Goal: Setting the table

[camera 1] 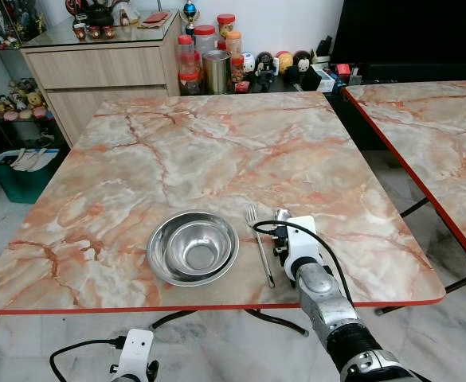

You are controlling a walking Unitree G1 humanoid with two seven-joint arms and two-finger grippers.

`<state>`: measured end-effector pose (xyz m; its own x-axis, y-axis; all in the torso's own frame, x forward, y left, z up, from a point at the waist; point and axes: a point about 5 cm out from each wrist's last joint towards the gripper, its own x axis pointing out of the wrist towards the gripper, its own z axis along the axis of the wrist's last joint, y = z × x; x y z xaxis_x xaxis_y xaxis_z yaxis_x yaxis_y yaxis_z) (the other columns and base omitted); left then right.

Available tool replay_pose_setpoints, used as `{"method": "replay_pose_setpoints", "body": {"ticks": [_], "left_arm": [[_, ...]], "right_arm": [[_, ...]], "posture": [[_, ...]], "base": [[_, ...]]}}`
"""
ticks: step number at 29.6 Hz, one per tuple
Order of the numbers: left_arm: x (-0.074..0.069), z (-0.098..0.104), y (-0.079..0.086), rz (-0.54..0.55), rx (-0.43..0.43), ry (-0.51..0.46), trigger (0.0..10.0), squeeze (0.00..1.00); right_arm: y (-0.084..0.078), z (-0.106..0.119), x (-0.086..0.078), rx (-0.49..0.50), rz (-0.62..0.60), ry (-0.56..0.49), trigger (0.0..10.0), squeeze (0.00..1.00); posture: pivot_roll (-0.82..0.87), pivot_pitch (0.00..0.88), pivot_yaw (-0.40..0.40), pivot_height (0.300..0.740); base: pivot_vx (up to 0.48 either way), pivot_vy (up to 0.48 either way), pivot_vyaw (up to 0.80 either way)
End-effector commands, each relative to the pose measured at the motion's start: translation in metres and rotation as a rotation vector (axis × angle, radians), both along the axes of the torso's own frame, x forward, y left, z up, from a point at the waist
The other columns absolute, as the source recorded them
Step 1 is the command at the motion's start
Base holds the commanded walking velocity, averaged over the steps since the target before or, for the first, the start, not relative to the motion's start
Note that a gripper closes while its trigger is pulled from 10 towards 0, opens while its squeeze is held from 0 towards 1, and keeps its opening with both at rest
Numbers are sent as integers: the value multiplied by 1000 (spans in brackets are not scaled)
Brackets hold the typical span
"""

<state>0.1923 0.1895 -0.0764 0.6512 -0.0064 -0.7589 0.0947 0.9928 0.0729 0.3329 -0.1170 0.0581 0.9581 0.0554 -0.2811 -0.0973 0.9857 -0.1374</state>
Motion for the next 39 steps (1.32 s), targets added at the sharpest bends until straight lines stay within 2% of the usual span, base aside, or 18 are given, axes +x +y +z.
{"method": "replay_pose_setpoints", "body": {"ticks": [1,2,5,6,39], "left_arm": [[-4,-2,4,0,13,19,10000,0],[-4,-2,4,2,11,16,10000,0],[-2,-1,4,7,7,2,10000,0],[-2,-1,4,8,7,1,10000,0],[-2,0,3,5,12,-4,10000,0]], "right_arm": [[4,20,7,0,18,-115,10000,0],[7,34,9,48,29,-201,10000,0],[14,58,10,107,66,-346,10000,0],[15,60,10,111,71,-359,10000,0],[19,59,6,133,85,-371,10000,0]], "posture": [[-13,0,20,736],[-13,0,20,736],[-17,0,21,736],[-17,0,21,736],[-16,0,19,736]], "base": [[0,0,0],[0,0,0],[0,0,0],[0,0,0],[-10,0,0]]}}
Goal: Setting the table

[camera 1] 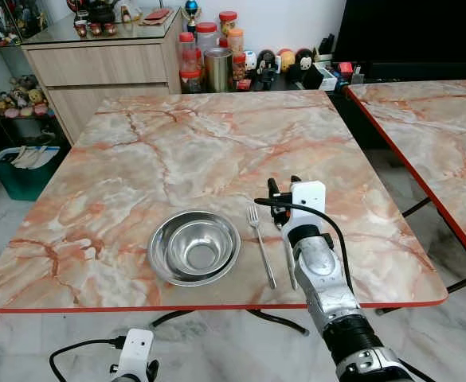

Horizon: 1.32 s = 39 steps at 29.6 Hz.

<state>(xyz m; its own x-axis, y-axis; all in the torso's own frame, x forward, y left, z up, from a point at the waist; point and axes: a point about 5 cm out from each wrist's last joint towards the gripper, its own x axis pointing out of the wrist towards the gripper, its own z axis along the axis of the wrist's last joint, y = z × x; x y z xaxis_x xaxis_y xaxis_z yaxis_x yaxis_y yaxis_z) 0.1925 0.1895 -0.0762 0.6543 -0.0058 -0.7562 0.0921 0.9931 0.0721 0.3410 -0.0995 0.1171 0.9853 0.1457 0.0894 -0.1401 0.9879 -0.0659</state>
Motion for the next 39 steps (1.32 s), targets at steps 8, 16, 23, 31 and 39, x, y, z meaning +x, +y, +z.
{"method": "replay_pose_setpoints", "body": {"ticks": [8,16,23,31,39], "left_arm": [[0,1,2,4,5,-11,10000,0],[0,1,3,4,7,-14,10000,0],[-1,0,3,7,10,-14,10000,0],[1,2,4,14,12,-35,10000,0],[0,2,4,16,11,-34,10000,0]], "right_arm": [[1,0,-3,17,-2,-12,10000,0],[2,0,-4,18,-1,-14,10000,0],[2,0,-4,16,-1,-15,10000,0],[0,1,-4,17,-11,-19,10000,0],[-8,-10,-6,33,-43,26,10000,0]], "posture": [[-21,0,22,736],[-19,0,23,736],[-19,0,21,736],[-24,0,22,736],[-22,0,20,736]], "base": [[-329,0,0],[-322,0,0],[-130,0,0],[0,0,0],[0,0,0]]}}
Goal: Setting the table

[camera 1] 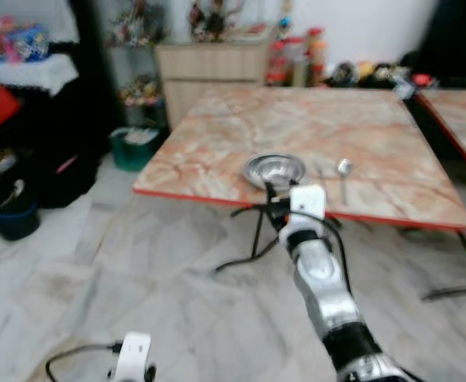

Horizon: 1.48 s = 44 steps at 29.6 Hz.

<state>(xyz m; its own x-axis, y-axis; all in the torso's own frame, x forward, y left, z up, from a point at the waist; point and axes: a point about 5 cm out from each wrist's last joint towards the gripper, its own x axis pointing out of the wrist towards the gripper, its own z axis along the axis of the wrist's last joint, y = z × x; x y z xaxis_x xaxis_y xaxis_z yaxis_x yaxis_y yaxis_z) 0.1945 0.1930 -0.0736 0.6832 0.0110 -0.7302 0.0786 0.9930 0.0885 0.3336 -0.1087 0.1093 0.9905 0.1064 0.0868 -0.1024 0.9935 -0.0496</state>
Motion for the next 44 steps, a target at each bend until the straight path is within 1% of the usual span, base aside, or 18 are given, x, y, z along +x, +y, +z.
{"method": "replay_pose_setpoints", "body": {"ticks": [1,2,4,5,6,9,11,13,15,16,18,19,20,23,25,36,40,44], "left_arm": [[-2,-1,1,6,-3,5,10000,0],[-2,-1,1,5,-4,7,10000,0],[-2,-1,0,3,-5,12,10000,0],[-3,-2,0,0,-6,16,10000,0],[-3,-2,0,-1,-6,18,10000,0],[-3,-2,0,-3,-6,19,10000,0],[-3,-2,0,-7,-5,22,10000,0],[-3,-2,-1,-12,-3,26,10000,0],[-3,-2,-1,-13,-2,27,10000,0],[-3,-2,-1,-14,-2,27,10000,0],[-3,-2,-1,-15,-2,28,10000,0],[-2,-2,-2,-16,-2,29,10000,0],[-2,-2,-2,-16,-3,29,10000,0],[-2,-2,-2,-16,-4,29,10000,0],[-2,-2,-2,-18,-3,29,10000,0],[-2,-2,-3,-34,8,31,10000,0],[-3,-2,-2,-40,16,27,10000,0],[-4,-4,-2,-74,58,43,10000,0]], "right_arm": [[-1,-6,0,22,-15,37,10000,0],[-8,-18,-3,40,-41,87,10000,0],[-18,-41,-9,37,-78,184,10000,0],[-25,-57,-15,48,-102,257,10000,0],[-29,-67,-19,57,-117,302,10000,0],[-32,-74,-23,68,-129,337,10000,0],[-55,-122,-57,49,-208,581,10000,0],[-67,-153,-90,51,-240,750,10000,0],[-70,-167,-108,37,-235,835,10000,0],[-70,-171,-114,30,-234,861,10000,0],[-76,-185,-137,14,-260,953,10000,0],[-82,-195,-156,6,-302,1030,10000,0],[-87,-199,-167,16,-338,1070,10000,0],[-88,-201,-171,20,-349,1081,10000,0],[-87,-203,-175,42,-354,1091,10000,0],[-80,-197,-159,61,-335,1050,10000,0],[-78,-197,-158,63,-326,1045,10000,0],[-78,-197,-159,71,-323,1044,10000,0]], "posture": [[-22,0,20,736],[-22,0,21,736],[-23,0,21,736],[-23,0,21,736],[-23,0,21,736],[-23,0,21,736],[-25,0,24,736],[-25,0,24,736],[-27,0,25,736],[-27,0,25,736],[-26,0,25,736],[-26,0,25,736],[-24,0,24,736],[-23,0,24,736],[-28,0,26,736],[-30,0,29,736],[-32,0,27,736],[-34,0,28,736]], "base": [[0,0,0],[0,0,0],[0,0,0],[0,0,0],[0,0,0],[0,0,0],[328,0,0],[366,0,0],[381,0,0],[382,0,0],[382,0,0],[379,0,0],[379,0,0],[379,0,0],[379,0,0],[368,0,0],[68,0,0],[0,0,0]]}}
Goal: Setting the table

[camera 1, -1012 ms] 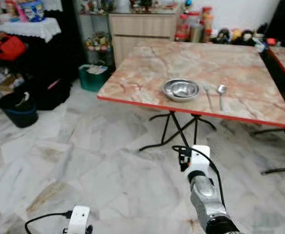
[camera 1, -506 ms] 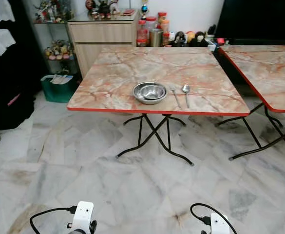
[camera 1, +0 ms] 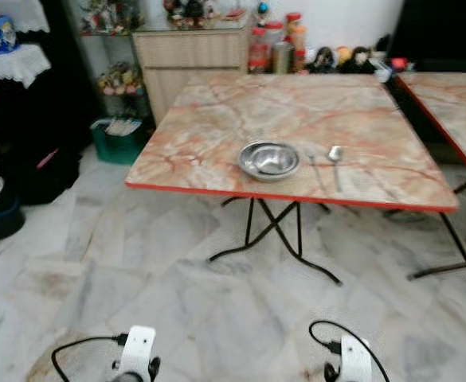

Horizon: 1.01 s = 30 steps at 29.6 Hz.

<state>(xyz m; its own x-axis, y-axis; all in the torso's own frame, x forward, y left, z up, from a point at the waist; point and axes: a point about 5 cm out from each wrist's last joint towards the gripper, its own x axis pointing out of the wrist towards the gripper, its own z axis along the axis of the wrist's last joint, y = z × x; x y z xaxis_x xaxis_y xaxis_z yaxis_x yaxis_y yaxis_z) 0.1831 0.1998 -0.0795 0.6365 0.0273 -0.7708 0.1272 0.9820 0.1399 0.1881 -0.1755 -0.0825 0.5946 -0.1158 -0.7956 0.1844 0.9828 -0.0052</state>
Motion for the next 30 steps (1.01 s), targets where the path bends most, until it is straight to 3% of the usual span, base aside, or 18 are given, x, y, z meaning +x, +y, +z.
{"method": "replay_pose_setpoints", "body": {"ticks": [1,5,30], "left_arm": [[6,2,-10,-36,4,-13,10000,0],[3,-1,-14,-87,16,17,10000,0],[4,-2,-17,-93,6,36,10000,0]], "right_arm": [[-10,-6,-14,-12,-25,39,10000,0],[-11,-8,-19,-9,-29,47,10000,0],[-7,-7,-17,28,-9,25,10000,0]], "posture": [[-34,0,28,736],[-35,0,30,736],[-56,0,28,736]], "base": [[0,0,0],[0,0,0],[0,0,0]]}}
